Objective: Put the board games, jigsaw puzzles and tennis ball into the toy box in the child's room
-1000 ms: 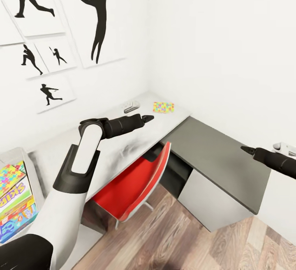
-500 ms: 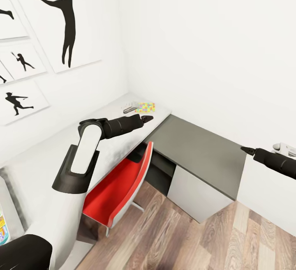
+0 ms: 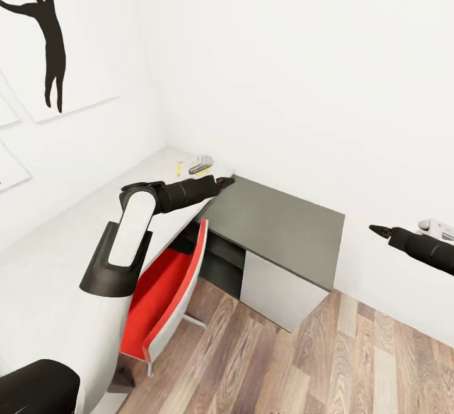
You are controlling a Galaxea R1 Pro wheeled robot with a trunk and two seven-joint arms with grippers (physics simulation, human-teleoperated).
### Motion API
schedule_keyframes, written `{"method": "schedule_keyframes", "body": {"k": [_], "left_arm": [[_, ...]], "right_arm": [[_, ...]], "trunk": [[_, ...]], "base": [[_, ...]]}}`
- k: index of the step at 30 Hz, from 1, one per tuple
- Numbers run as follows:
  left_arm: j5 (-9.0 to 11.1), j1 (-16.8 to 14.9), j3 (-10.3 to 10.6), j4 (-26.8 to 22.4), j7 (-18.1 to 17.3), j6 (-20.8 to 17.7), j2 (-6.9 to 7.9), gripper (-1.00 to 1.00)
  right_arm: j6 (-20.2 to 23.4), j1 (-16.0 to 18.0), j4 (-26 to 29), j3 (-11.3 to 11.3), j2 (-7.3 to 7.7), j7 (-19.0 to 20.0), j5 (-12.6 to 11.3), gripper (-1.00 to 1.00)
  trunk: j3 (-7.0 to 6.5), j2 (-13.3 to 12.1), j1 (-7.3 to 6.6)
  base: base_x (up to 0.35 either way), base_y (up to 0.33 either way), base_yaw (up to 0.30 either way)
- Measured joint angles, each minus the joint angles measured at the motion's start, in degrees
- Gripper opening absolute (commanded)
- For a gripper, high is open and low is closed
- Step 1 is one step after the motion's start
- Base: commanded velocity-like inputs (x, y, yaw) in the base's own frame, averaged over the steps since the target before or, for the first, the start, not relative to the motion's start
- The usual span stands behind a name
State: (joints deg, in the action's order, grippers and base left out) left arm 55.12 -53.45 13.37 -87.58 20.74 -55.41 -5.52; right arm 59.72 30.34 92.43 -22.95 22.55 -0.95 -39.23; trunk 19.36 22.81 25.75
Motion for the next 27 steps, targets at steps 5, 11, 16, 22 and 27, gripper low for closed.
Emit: {"method": "schedule_keyframes", "body": {"k": [5, 11, 16, 22, 27], "left_arm": [[-0.1, 0.0, 0.0, 0.0, 0.0, 0.0, 0.35, 1.00], [-0.1, 0.1, -0.1, 0.0, 0.0, -0.1, 1.00, 1.00], [0.0, 0.1, -0.5, -0.1, 0.0, -0.1, 1.28, 1.00], [-0.2, 0.2, -1.1, -0.1, 0.1, -0.1, 1.53, 1.00], [-0.4, 0.8, -2.3, 0.0, 0.1, -0.1, 2.02, 1.00]], "right_arm": [[0.0, 0.0, 0.0, 0.1, -0.05, 0.0, 0.0, 1.00], [0.0, 0.0, 0.0, 0.5, -0.05, 0.0, 0.0, 1.00], [0.0, 0.0, 0.0, 0.7, -0.05, 0.0, 0.0, 1.00], [0.0, 0.0, 0.0, 1.5, -0.11, 0.1, -0.1, 1.00], [0.0, 0.0, 0.0, 3.5, -0.41, 0.1, -0.1, 1.00]], "trunk": [[-0.19, 0.0, 0.00], [-0.42, 0.0, 0.00], [-0.62, 0.0, 0.00], [-0.91, 0.0, 0.00], [-1.06, 0.0, 0.00]], "base": [[0.000, 0.000, -0.281], [0.000, 0.000, -0.279], [0.000, 0.000, -0.277], [0.000, 0.000, -0.223], [0.000, 0.000, -0.104]]}}
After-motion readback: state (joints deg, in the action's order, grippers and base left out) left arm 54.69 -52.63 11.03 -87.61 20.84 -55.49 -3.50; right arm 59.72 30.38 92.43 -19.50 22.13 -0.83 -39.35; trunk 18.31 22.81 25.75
